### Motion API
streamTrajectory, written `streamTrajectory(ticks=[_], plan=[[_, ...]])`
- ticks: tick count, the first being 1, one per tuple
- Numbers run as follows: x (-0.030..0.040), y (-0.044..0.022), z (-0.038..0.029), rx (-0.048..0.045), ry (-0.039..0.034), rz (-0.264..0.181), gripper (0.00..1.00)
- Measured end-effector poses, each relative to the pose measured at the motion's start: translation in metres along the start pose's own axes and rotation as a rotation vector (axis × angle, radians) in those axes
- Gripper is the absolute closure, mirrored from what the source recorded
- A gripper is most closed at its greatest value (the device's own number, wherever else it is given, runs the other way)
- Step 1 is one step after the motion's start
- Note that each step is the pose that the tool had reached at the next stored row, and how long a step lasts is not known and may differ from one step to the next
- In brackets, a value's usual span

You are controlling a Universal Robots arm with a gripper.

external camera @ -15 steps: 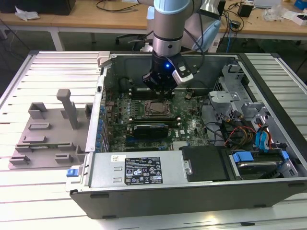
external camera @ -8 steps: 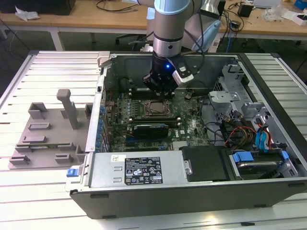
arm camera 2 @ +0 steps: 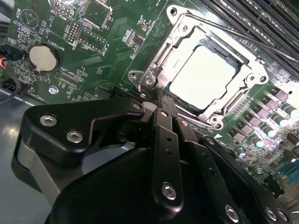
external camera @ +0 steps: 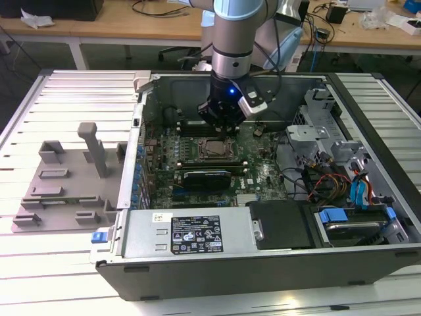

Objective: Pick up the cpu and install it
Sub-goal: 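Install the first cpu locking lever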

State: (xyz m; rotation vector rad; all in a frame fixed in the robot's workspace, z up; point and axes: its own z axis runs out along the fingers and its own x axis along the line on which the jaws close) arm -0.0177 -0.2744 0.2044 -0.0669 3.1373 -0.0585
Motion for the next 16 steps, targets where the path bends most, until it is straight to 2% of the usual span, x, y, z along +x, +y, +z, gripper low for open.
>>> streamTrajectory(ticks=[9, 13, 15, 16], plan=[[-0.0006, -0.0017, 0.0005, 0.0005, -0.0001, 0.0, 0.89], [-0.0018, -0.0013, 0.0014, 0.0039, 0.0017, 0.0, 0.89], [-0.0025, 0.0, 0.0017, 0.0026, 0.0015, 0.0, 0.89], [-0.0026, 0.0003, 0.0018, -0.0056, 0.001, 0.0, 0.89]])
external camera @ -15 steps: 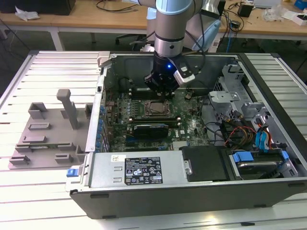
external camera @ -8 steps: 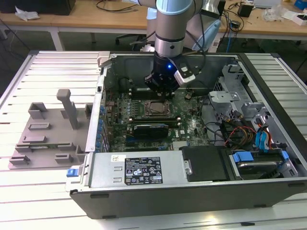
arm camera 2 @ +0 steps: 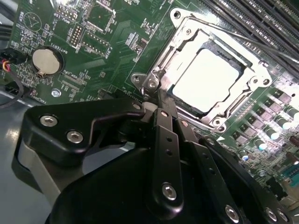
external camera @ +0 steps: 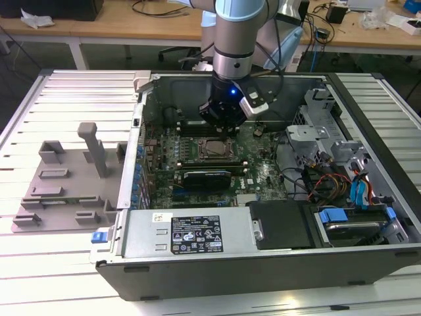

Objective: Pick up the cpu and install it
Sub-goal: 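Install the first cpu locking lever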

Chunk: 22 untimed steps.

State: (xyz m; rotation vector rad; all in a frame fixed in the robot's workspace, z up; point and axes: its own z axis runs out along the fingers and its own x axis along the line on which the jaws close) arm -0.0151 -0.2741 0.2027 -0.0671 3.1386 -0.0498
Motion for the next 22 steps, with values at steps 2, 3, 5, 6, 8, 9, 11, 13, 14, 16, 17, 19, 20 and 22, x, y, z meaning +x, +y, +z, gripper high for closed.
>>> streamTrajectory(ticks=[2, 3, 5, 6, 8, 9, 11, 13, 14, 16, 17, 19, 20, 22], plan=[[0.0, 0.0001, 0.0001, -0.0148, -0.0008, 0.0, 0.89], [-0.0001, 0.0002, 0.0002, -0.019, -0.0012, 0.0, 0.89], [0.0, 0.0001, 0.0, -0.0285, -0.0012, 0.0, 0.89], [0.0, 0.0, 0.0, -0.0358, -0.0015, 0.0, 0.89], [0.0, -0.0004, 0.0, -0.0428, -0.0018, 0.0, 0.89], [0.0, -0.0009, 0.0001, -0.0459, -0.002, 0.0, 0.89], [0.0001, -0.0031, 0.0001, -0.0495, -0.0021, 0.0, 0.89], [0.0003, -0.0067, 0.0003, -0.0522, -0.0022, 0.0, 0.89], [0.0004, -0.0085, 0.0003, -0.0527, -0.0021, 0.0, 0.89], [0.0005, -0.0102, 0.0, -0.0559, -0.0021, 0.0, 0.89], [0.0005, -0.0102, 0.0001, -0.0601, -0.0022, 0.0, 0.89], [0.0005, -0.01, 0.0003, -0.0651, -0.0028, 0.001, 0.89], [0.0004, -0.01, 0.0004, -0.0676, -0.0029, 0.0, 0.89], [0.0004, -0.01, 0.0004, -0.0716, -0.0032, 0.0, 0.89]])
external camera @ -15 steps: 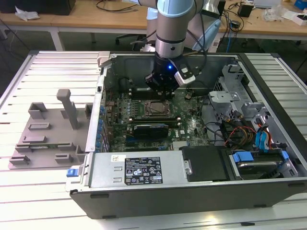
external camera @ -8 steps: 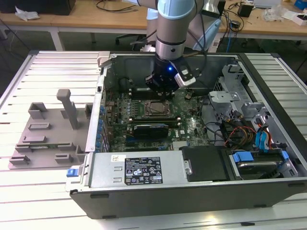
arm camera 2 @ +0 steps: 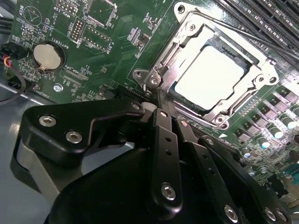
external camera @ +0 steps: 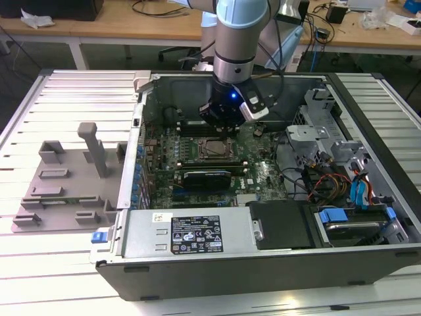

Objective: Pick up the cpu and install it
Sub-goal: 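Install the first cpu locking lever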

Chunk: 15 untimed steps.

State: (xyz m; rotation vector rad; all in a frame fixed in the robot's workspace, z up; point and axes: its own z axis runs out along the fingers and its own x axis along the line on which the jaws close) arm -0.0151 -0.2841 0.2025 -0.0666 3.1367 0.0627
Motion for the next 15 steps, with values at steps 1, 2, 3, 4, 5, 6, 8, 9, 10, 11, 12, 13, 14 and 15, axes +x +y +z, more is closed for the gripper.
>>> streamTrajectory(ticks=[1, 2, 3, 4, 5, 6, 8, 9, 10, 11, 12, 13, 14, 15], plan=[[0.0, 0.0, 0.0, -0.0013, 0.0, 0.0, 0.89], [0.0, -0.0001, -0.0001, -0.002, 0.0, 0.0, 0.89], [0.0, -0.0001, -0.0001, -0.0027, 0.0, 0.0, 0.89], [0.0, 0.0, -0.0001, -0.0035, 0.0, 0.0, 0.89], [0.0, 0.0, -0.0001, -0.004, -0.0001, 0.0, 0.89], [0.0, -0.0001, -0.0001, -0.0046, -0.0001, 0.0, 0.89], [0.0, -0.0001, -0.0002, -0.0062, -0.0001, 0.0, 0.89], [0.0, 0.0, -0.0003, -0.0066, -0.0002, 0.0, 0.89], [0.0, 0.0, -0.0008, -0.0065, -0.0001, 0.0, 0.89], [0.0, 0.0001, -0.0019, -0.0066, -0.0002, 0.0, 0.89], [-0.0001, 0.0002, -0.0026, -0.0065, -0.0004, 0.0, 0.89], [0.0, 0.0003, -0.0025, -0.0072, -0.0005, 0.0, 0.89], [0.0001, 0.0002, -0.0027, -0.0104, -0.0003, 0.0, 0.89], [0.0001, 0.0002, -0.0026, -0.0133, -0.0006, 0.0, 0.89]])
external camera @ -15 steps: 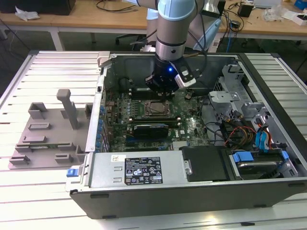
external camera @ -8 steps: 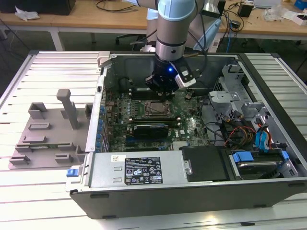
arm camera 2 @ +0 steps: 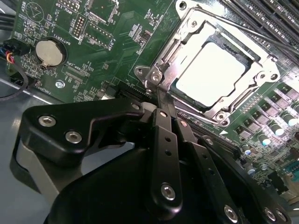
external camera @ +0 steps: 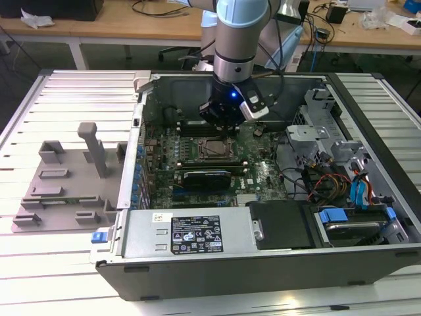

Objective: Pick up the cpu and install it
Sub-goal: 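Install the first cpu locking lever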

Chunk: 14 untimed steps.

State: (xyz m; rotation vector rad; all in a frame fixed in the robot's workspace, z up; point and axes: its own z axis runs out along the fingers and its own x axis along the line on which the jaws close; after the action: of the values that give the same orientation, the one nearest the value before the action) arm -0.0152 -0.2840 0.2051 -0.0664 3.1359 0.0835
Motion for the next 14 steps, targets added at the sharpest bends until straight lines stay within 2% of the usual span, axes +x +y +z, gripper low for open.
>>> streamTrajectory(ticks=[14], plan=[[0.0001, -0.0025, 0.0014, -0.0002, 0.0001, 0.0, 0.89]])
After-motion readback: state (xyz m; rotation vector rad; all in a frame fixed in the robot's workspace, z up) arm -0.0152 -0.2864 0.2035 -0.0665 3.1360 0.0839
